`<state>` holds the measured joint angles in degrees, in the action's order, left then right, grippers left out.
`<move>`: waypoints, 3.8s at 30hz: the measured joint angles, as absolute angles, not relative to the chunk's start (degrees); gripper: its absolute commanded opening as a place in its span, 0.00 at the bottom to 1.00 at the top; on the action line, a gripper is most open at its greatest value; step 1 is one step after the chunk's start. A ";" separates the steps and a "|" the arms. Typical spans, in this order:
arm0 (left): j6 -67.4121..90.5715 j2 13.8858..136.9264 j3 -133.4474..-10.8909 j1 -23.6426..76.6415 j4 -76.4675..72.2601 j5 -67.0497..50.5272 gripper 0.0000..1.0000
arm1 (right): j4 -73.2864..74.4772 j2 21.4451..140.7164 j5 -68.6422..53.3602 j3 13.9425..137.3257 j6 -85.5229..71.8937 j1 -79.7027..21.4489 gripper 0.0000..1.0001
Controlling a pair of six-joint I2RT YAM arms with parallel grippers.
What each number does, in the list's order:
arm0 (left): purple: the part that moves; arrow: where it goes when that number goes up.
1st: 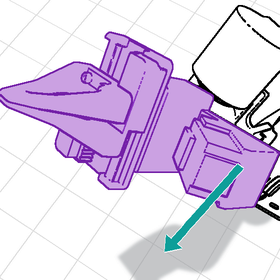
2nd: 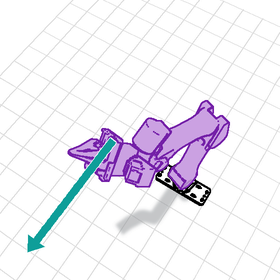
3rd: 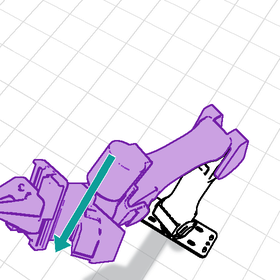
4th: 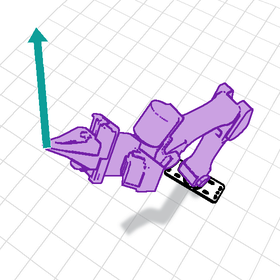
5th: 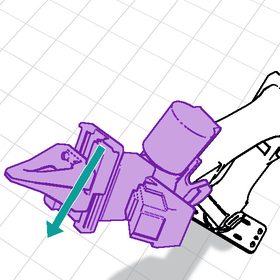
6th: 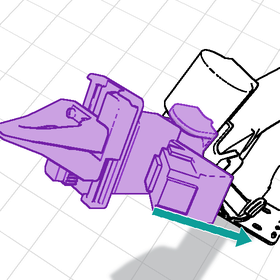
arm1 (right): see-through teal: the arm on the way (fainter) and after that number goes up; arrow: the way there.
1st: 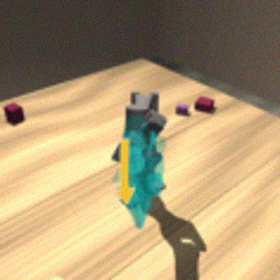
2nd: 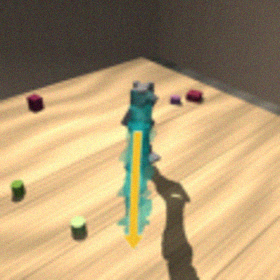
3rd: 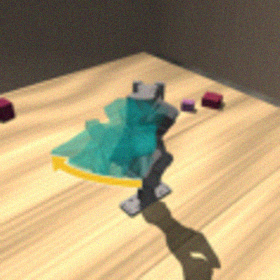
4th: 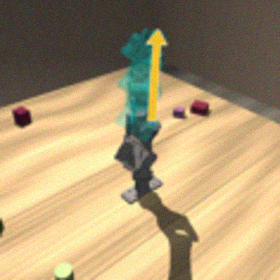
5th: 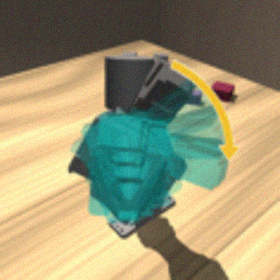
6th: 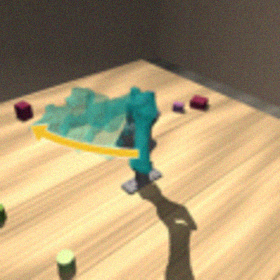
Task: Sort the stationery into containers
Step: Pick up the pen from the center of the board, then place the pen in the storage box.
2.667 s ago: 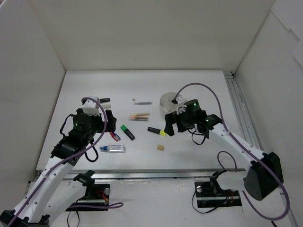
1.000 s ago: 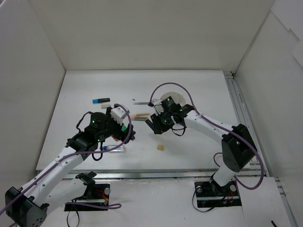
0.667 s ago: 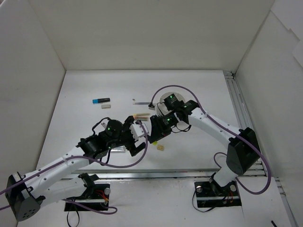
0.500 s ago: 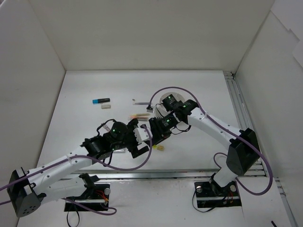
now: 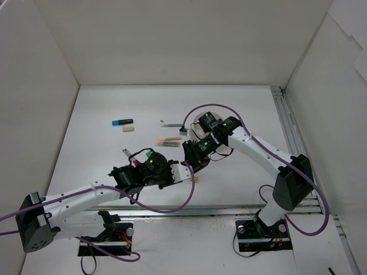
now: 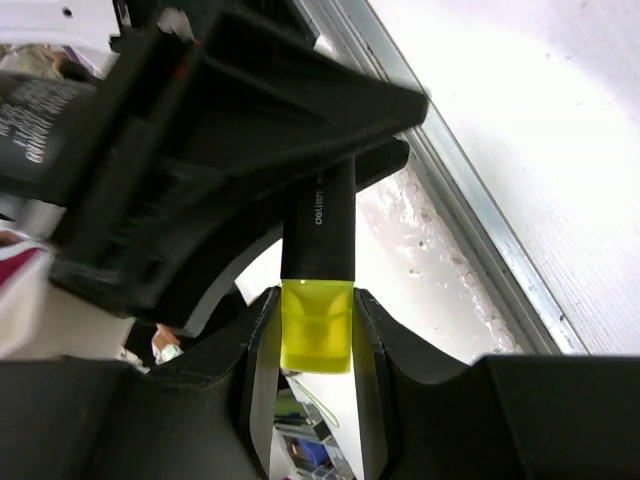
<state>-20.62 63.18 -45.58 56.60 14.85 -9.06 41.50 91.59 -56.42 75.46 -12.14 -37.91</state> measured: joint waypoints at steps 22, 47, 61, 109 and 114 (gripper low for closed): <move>-11.44 55.72 -39.59 56.53 -1.30 -5.45 0.00 | 34.74 86.21 -41.80 79.50 -16.56 -38.41 0.78; 11.44 60.20 -43.51 55.05 -6.72 4.95 0.00 | -5.91 67.70 -6.79 59.20 -32.93 -46.39 0.63; 13.65 61.41 -44.31 55.00 -5.98 5.48 0.78 | -8.78 68.12 -2.24 58.39 -33.80 -47.90 0.00; 24.45 53.39 -42.06 18.35 13.50 -0.60 0.99 | -34.57 95.88 5.56 60.53 -2.92 -18.61 0.00; 24.23 52.62 -42.06 17.98 13.50 -0.69 0.99 | -34.94 97.10 6.15 60.53 -3.16 -18.39 0.11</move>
<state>24.23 52.62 -42.06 17.98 13.50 -0.69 -34.94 97.10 6.15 60.53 -3.16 -18.39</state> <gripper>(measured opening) 0.995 0.282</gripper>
